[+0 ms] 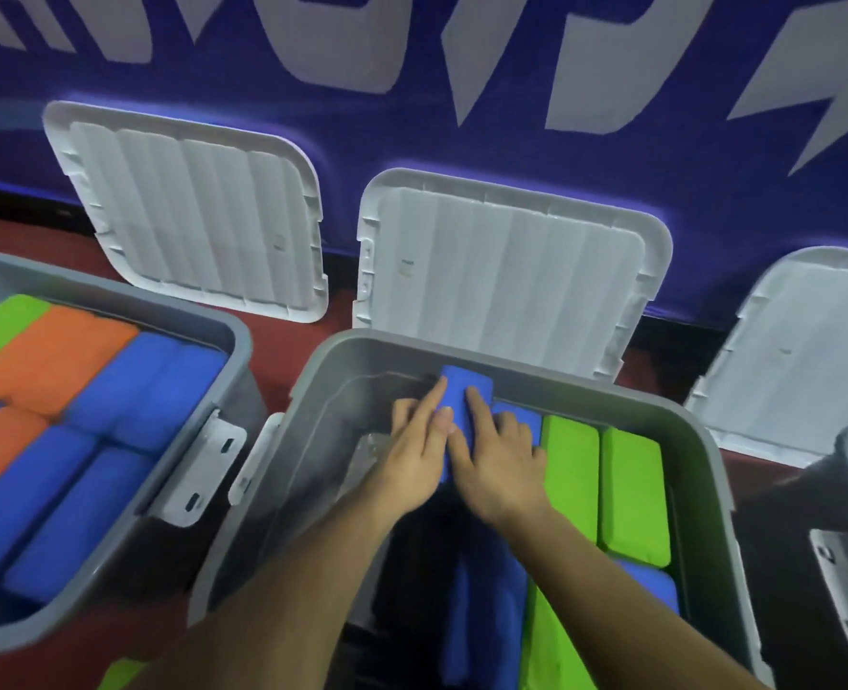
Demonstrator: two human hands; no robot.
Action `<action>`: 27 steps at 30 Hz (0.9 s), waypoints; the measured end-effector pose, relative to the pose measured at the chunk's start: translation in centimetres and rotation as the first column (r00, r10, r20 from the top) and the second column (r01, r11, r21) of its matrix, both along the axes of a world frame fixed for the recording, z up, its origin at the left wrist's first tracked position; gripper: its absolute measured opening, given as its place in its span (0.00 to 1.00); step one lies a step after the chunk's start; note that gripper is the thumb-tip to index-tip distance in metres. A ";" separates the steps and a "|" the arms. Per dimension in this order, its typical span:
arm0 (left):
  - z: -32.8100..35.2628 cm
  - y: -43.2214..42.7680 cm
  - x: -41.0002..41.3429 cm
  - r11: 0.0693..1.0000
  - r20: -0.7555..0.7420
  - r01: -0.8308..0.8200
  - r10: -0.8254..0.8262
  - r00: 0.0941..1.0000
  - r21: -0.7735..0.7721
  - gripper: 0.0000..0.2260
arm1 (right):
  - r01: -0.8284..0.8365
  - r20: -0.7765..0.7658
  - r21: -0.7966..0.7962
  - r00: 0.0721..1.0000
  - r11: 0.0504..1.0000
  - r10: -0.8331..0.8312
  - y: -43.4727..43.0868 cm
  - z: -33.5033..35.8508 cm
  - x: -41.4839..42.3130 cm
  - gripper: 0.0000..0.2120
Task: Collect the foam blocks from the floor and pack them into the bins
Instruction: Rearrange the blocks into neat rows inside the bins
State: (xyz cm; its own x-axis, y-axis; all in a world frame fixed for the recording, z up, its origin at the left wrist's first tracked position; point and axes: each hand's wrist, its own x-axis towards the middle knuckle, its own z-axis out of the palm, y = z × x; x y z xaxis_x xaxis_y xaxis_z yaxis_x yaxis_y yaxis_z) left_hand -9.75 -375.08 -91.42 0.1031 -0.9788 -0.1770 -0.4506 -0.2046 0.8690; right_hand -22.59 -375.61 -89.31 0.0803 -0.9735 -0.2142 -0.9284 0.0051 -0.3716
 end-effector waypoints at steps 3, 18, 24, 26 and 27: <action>-3.1 0.0 -0.4 0.999 -0.007 0.000 0.000 1.000 0.045 0.21 | -0.026 -0.155 -0.063 0.988 0.998 0.016 0.0 -2.2 0.5 0.34; 0.0 3.9 1.7 0.996 0.127 0.017 -0.006 0.992 -0.087 0.24 | -0.058 -0.084 -0.062 0.995 0.996 0.053 3.1 0.7 2.0 0.27; 4.4 10.7 6.3 0.965 0.287 -0.025 0.102 0.953 -0.259 0.28 | -0.092 0.180 -0.190 0.976 0.978 0.126 9.1 4.3 5.1 0.24; 5.6 14.3 7.9 0.947 0.349 -0.075 0.188 0.918 -0.314 0.27 | -0.117 0.244 -0.218 0.955 0.969 0.170 11.8 5.2 6.7 0.24; 5.9 16.2 8.8 0.935 0.369 -0.095 0.226 0.901 -0.340 0.26 | -0.129 0.283 -0.237 0.939 0.963 0.196 13.3 5.5 7.6 0.24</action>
